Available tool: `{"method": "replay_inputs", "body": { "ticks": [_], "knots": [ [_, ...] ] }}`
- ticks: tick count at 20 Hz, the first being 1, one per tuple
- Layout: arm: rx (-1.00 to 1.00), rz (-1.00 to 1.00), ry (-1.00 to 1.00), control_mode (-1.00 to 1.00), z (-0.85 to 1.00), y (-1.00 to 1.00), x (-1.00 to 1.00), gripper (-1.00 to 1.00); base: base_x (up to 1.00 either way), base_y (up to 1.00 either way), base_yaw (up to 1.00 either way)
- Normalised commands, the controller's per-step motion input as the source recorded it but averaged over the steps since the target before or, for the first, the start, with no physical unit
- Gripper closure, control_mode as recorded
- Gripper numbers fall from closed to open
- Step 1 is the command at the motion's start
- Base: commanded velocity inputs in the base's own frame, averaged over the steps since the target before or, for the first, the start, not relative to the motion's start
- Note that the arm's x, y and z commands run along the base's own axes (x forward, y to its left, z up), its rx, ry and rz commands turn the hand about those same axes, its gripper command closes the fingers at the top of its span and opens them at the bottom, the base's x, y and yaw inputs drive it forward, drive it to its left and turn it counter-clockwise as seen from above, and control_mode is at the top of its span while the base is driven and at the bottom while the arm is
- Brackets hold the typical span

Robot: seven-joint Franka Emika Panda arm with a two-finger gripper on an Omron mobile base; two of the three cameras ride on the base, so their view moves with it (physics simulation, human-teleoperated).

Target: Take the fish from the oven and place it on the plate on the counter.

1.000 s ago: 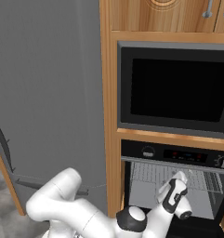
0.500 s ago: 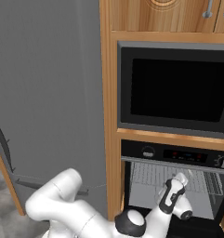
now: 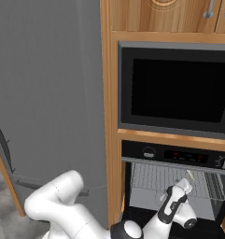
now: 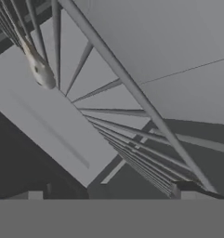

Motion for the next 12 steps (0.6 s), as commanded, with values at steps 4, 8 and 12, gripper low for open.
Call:
{"method": "replay_inputs", "body": {
  "ticks": [4, 8, 12],
  "knots": [
    [0.1, 0.0, -0.07, -1.0, -0.03, -0.08, -0.15, -1.0, 0.0, 0.0, 0.0],
    [0.13, 0.0, -0.04, -1.0, -0.23, -0.15, -0.42, -1.0, 0.0, 0.0, 0.0],
    [0.13, 0.0, 0.0, -1.0, -0.46, -0.15, -0.58, -1.0, 0.0, 0.0, 0.0]
  ]
}}
